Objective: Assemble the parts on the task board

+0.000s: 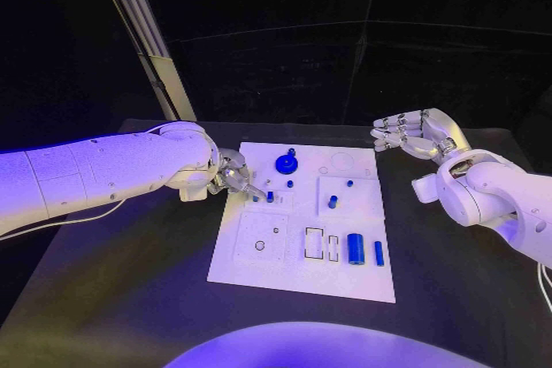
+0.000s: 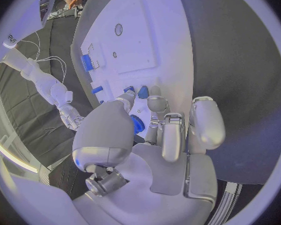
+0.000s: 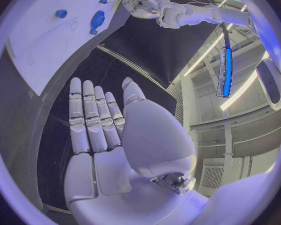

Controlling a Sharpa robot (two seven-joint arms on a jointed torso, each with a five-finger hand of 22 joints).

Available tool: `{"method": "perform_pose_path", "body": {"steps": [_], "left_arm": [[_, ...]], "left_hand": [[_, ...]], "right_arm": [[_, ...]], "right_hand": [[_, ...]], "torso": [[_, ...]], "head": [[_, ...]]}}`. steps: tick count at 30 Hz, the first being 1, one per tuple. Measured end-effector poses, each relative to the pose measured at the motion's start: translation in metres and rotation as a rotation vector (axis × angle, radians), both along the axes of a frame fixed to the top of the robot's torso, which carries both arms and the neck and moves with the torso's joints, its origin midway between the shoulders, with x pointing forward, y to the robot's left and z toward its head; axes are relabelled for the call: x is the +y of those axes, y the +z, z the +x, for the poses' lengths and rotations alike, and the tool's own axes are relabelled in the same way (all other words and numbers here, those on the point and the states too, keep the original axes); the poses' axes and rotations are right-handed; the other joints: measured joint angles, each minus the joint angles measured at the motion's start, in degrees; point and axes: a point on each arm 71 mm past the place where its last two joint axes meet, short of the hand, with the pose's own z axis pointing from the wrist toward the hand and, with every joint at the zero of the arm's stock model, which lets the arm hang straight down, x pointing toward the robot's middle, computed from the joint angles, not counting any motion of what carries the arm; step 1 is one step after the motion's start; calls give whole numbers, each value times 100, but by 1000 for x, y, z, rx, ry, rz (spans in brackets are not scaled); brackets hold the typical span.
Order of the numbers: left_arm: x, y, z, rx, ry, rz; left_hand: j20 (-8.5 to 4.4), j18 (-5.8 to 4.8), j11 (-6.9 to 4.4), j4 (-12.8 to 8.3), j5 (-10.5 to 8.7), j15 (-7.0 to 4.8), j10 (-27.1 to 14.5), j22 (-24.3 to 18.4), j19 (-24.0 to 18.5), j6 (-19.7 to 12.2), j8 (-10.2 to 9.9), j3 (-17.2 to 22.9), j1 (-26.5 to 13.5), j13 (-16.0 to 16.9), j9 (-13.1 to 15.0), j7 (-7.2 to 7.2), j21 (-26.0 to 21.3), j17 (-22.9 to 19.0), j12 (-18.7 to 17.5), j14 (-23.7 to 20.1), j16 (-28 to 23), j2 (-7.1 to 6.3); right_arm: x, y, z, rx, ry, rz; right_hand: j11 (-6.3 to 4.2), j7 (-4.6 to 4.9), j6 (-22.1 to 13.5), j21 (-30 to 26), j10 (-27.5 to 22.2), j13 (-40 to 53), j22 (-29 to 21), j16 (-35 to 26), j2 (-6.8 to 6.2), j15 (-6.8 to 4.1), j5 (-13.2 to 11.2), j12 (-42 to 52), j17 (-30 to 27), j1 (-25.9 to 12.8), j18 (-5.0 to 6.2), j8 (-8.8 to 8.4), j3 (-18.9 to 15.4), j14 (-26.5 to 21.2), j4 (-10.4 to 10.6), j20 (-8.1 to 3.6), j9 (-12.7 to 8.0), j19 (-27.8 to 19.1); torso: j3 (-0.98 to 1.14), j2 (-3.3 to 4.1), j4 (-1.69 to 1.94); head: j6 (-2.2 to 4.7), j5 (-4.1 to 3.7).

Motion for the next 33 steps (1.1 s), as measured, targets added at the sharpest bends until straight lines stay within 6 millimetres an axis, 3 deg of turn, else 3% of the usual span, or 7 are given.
{"method": "perform_pose_path", "body": {"steps": [11, 15, 18, 20, 23, 28, 33], "left_arm": [[1, 15, 8, -78, 37, -216], [1, 20, 12, -117, 53, -306], [-1, 24, 17, -155, 59, -355], [-4, 26, 20, -193, 56, -385], [-11, 30, 23, -249, 34, -418], [-33, 33, 25, -372, -73, -455], [-56, 33, 24, -468, -211, -449]], "left_hand": [[118, 91, 161, 33, 0, 115, -869, -761, -305, -439, 0, -556, 72, -1059, -26, 172, -644, 0, -700, 11, -247, 14], [178, 325, 251, 13, 0, 217, -1143, -1636, -700, -688, -73, -661, 333, -1147, -85, 274, -1405, 0, -791, 10, -700, 150], [303, 538, 392, 30, 0, 350, -1449, -2942, -1318, -950, -155, -791, 519, -1289, -209, 416, -2669, -1003, -909, -350, -1651, 284], [340, 538, 432, -5, 3, 382, -1513, -3144, -1366, -1004, -158, -803, 708, -1338, -271, 467, -2902, -1297, -910, -445, -1904, 327], [352, 538, 455, -404, 24, 403, -1743, -3304, -1378, -1094, -267, -515, 1541, -1470, -399, 499, -3120, -1743, -1069, -634, -2285, 442], [402, 537, 555, -980, 24, 480, -2126, -3502, -1428, -902, -759, 105, 2612, -2072, -836, 600, -3416, -2290, -1876, -905, -2783, 365], [463, 537, 691, -1181, 24, 563, -2008, -3632, -1489, -586, -1445, 554, 2769, -2826, -1354, 697, -3626, -3279, -2732, -1407, -3647, 23]], "right_arm": [[0, 0, 0, 0, 0, 0], [0, 0, 0, 0, 0, 0], [0, 0, 0, 0, -1, 0], [0, 0, 0, 0, -1, 0], [0, 0, 0, 0, -2, -1], [0, -1, 1, 1, -2, -1], [2, -1, 1, 1, 1, 1]], "right_hand": [[0, 0, 0, 0, 0, 0, 0, 0, 0, 0, 0, 0, -5, 0, 0, 0, 0, 0, 0, 0, 0, 0], [0, 0, 0, 0, 0, 0, 1, 0, 0, 0, 0, 0, -4, 0, 0, 0, 0, 0, 0, 0, 0, 0], [-1, 0, 0, 0, -1, 0, 1, 0, 0, 0, 0, 0, -4, 0, 0, 0, 0, 0, 0, 0, 0, 0], [0, 0, 0, 0, -42, 0, -4, 0, 0, 0, 0, 22, -4, 0, 0, 0, 0, 0, 0, 0, 0, 0], [0, 0, 0, 0, -42, 0, -4, 0, 0, 0, 0, 22, -9, 0, 0, 0, 0, 0, 0, -1, 0, 0], [0, 0, 0, 0, -42, 0, -4, 0, 0, 0, 0, 22, -9, 1, 0, 0, 0, 0, 0, -1, 0, -1], [0, 0, 0, -23, -42, 0, -9, 0, 0, 0, 0, 22, -9, 1, 0, 0, 0, 0, 0, -1, 0, -1]], "torso": [[3, 0, 1], [4, -1, 1], [5, -1, 1], [7, -3, 1], [5, -3, 1], [3, -1, 1], [1, 6, -1]], "head": [[-7, -7], [-3, -5], [2, -4], [5, -4], [16, -8], [41, -38], [82, -85]]}}
